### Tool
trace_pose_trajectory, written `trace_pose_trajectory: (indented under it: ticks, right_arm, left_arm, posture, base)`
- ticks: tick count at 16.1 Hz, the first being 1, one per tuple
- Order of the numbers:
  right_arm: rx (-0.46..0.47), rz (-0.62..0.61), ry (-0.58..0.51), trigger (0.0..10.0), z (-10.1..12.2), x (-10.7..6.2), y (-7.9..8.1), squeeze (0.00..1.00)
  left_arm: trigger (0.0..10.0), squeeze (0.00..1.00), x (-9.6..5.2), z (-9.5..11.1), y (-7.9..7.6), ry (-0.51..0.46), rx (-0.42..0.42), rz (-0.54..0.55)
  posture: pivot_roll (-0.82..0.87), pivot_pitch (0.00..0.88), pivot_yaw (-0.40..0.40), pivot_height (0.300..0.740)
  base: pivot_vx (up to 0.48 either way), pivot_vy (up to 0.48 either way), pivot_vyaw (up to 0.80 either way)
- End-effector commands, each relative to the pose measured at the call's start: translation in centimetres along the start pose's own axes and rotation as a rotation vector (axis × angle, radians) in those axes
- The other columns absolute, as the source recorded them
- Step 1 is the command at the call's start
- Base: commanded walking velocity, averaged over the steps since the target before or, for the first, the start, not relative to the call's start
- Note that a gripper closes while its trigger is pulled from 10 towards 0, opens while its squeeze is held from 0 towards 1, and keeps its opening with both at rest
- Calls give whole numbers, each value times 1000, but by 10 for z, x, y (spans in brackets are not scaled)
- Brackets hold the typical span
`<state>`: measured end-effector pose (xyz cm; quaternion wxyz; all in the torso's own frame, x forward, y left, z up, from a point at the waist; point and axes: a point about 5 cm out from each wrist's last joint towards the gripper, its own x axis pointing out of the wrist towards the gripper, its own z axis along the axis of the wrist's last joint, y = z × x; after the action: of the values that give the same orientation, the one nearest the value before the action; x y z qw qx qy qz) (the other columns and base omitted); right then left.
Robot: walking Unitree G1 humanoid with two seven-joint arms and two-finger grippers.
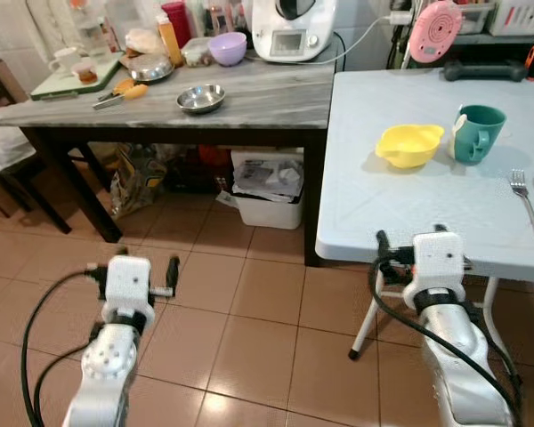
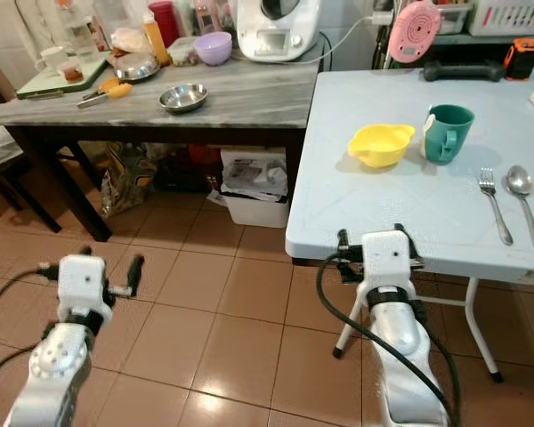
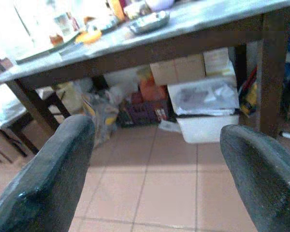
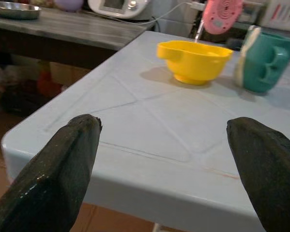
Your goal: Setting the table
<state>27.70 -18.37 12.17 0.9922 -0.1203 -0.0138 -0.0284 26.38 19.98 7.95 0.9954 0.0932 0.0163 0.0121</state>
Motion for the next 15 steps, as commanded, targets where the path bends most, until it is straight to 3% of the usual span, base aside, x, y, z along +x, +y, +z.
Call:
trace_pose_trajectory:
  ticks: [1,3,7,10,15]
  right_arm:
    - [12,17,-7,10000,1,3,7,0]
    - [33,17,6,10000,-2,2,4,0]
    - [29,29,18,10000,-7,-2,4,0]
    - [34,18,7,10000,-5,-5,8,0]
    - [65,-23,12,10000,-4,-1,6,0]
  left_arm:
    - [10000,0,-6,-7,7,25,13,20]
    - [10000,0,-15,-9,5,39,-15,48]
    - [10000,0,-16,-14,-6,50,-40,38]
    - [10000,0,-6,-6,-17,28,-49,-7]
    - [10000,0,4,-2,-26,17,-58,-45]
  posture:
    - [-242,0,122,740]
    - [-227,0,122,740]
    - [-255,0,122,740]
    - [-269,0,138,740]
    - [-310,0,162,740]
  base:
    - [0,0,0]
    - [0,0,0]
    - [0,0,-297]
    - [0,0,0]
    - [0,0,-789]
